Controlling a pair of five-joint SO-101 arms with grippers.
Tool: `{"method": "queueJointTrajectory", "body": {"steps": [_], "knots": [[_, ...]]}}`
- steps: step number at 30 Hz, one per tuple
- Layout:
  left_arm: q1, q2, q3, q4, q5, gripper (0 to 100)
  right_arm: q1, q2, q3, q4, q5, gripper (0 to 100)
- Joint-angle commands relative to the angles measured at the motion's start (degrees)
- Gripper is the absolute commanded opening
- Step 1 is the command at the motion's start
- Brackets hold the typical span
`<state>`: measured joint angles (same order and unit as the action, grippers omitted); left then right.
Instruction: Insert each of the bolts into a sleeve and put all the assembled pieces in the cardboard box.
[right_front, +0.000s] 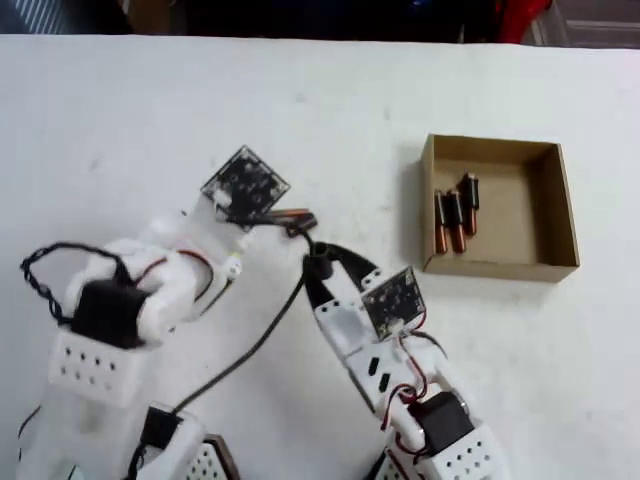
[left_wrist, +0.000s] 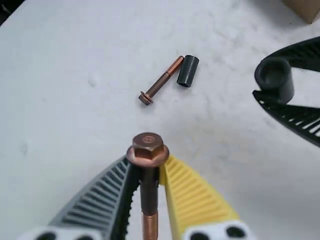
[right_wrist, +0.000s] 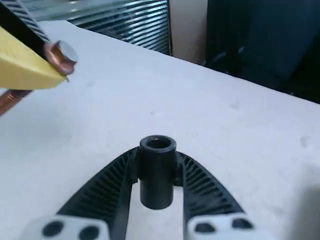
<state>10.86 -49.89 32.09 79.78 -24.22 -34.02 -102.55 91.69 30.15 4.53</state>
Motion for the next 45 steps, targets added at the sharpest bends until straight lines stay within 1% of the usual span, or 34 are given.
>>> {"method": "queueJointTrajectory", "body": {"steps": [1,5,6,10,13,17,19,21,25,32,36,38,41,42,45], "knots": [[-0.5,-7.2,2.5,-4.3,0.6,2,-3.4,-0.6,-0.4,-4.0,-0.1,1.7],[-0.5,-12.8,5.3,-8.1,0.8,2,-4.0,-0.6,-0.4,-6.9,-0.5,1.7],[-0.5,-14.3,5.9,-9.2,1.8,2,-4.0,-0.6,-0.4,-7.3,-0.5,1.7],[-0.5,-18.5,7.2,-14.1,9.4,2,-3.9,-0.6,2.2,-9.8,-0.6,1.7],[0.0,-19.1,7.3,-17.3,10.6,2,-3.7,-0.3,5.3,-14.3,-0.6,1.7],[0.1,-19.1,7.3,-22.8,13.5,2,-3.8,-0.5,5.2,-14.5,-0.8,1.7],[0.5,-19.1,7.3,-25.0,15.4,2,-3.7,-0.5,5.2,-14.4,-3.1,1.7],[2.4,-19.1,8.2,-26.8,16.4,2,-3.7,-0.5,5.2,-14.4,-4.6,1.7],[7.7,-19.3,11.3,-31.2,16.7,2,-3.6,-0.5,5.2,-14.4,-4.7,1.7],[12.4,-19.2,12.4,-39.3,16.7,2,-3.6,-0.3,5.2,-13.5,-4.7,1.7],[16.0,-19.1,12.4,-41.0,17.5,2,-3.6,-0.3,5.2,-13.5,-4.7,1.7],[16.7,-19.1,12.5,-41.8,22.2,2,-3.6,-0.3,5.2,-13.5,-4.7,1.7],[16.1,-19.1,12.5,-43.7,33.1,2,-3.6,-0.2,5.2,-13.5,-4.7,1.7],[16.1,-19.1,12.5,-43.3,34.8,2,-3.6,-0.2,5.2,-13.5,-4.6,1.7],[16.1,-19.4,13.6,-43.3,35.1,2,-3.6,-0.2,5.2,-13.1,-4.6,1.7]]}}
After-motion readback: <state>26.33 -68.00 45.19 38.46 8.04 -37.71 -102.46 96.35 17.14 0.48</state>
